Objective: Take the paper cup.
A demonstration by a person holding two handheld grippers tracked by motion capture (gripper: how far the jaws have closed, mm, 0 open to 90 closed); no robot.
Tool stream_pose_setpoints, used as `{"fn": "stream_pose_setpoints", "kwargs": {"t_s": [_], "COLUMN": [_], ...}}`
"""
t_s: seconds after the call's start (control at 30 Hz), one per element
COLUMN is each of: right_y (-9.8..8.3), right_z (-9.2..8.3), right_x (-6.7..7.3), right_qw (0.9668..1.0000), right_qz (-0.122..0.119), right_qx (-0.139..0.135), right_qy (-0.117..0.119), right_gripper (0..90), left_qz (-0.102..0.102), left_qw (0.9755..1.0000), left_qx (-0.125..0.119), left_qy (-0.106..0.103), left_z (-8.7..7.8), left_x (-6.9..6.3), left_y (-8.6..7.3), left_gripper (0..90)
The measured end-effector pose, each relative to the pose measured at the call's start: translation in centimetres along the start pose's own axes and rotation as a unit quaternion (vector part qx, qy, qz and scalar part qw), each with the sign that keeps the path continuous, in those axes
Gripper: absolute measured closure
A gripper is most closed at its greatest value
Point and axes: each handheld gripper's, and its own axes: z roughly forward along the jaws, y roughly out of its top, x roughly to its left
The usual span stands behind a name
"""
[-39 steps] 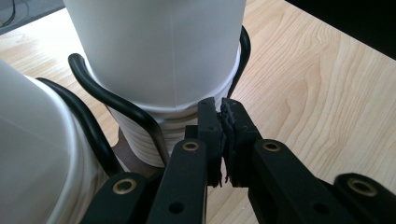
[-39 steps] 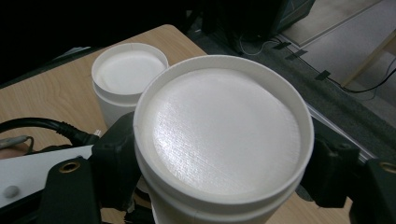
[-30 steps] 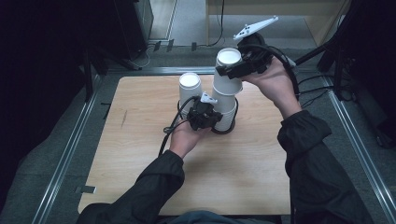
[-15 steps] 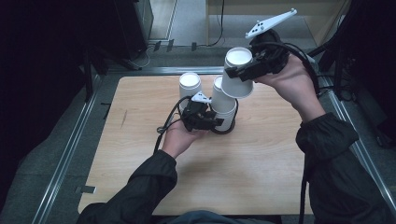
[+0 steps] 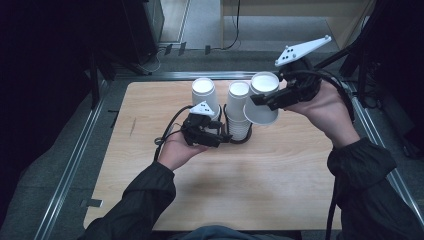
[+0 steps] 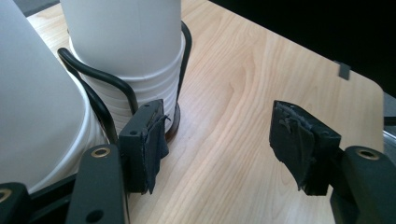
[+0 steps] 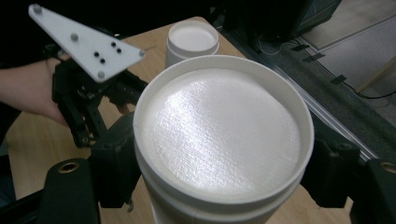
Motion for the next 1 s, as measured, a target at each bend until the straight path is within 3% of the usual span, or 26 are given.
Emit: {"fn": "stream_pose_setpoints", "kwargs": {"t_s": [0.17, 0.4, 0.5, 0.7, 1.0], "right_y": [-2.0, -5.7, -6.5, -8.4, -11.4], "right_z": [0.4, 1.3, 1.5, 2.2, 4.1], "right_x": [0.4, 0.6, 0.6, 1.0, 1.5], "right_qw": [1.0, 0.9998, 0.9998, 0.9995, 0.9989], "right_qz": [-0.005, 0.014, 0.015, 0.021, 0.027], "right_qx": [0.003, 0.002, 0.001, -0.002, 0.008], "right_qy": [0.001, 0.013, 0.015, 0.023, 0.036], "right_gripper": [24.9, 24.8, 24.8, 24.7, 24.7], "left_qz": [0.002, 0.013, 0.018, 0.026, 0.019], "left_qw": [0.9999, 0.9997, 0.9996, 0.9992, 0.9992], "left_qx": [-0.006, -0.002, -0.001, 0.016, 0.006], "left_qy": [-0.009, -0.018, -0.024, -0.027, -0.034], "left_z": [-0.8, -1.1, -1.1, -0.9, -1.0], "left_x": [0.4, 0.7, 0.8, 0.7, 1.3], "left_y": [-0.7, -1.7, -2.2, -3.2, -4.4], "left_gripper": [34.6, 34.8, 34.6, 34.3, 35.3]}}
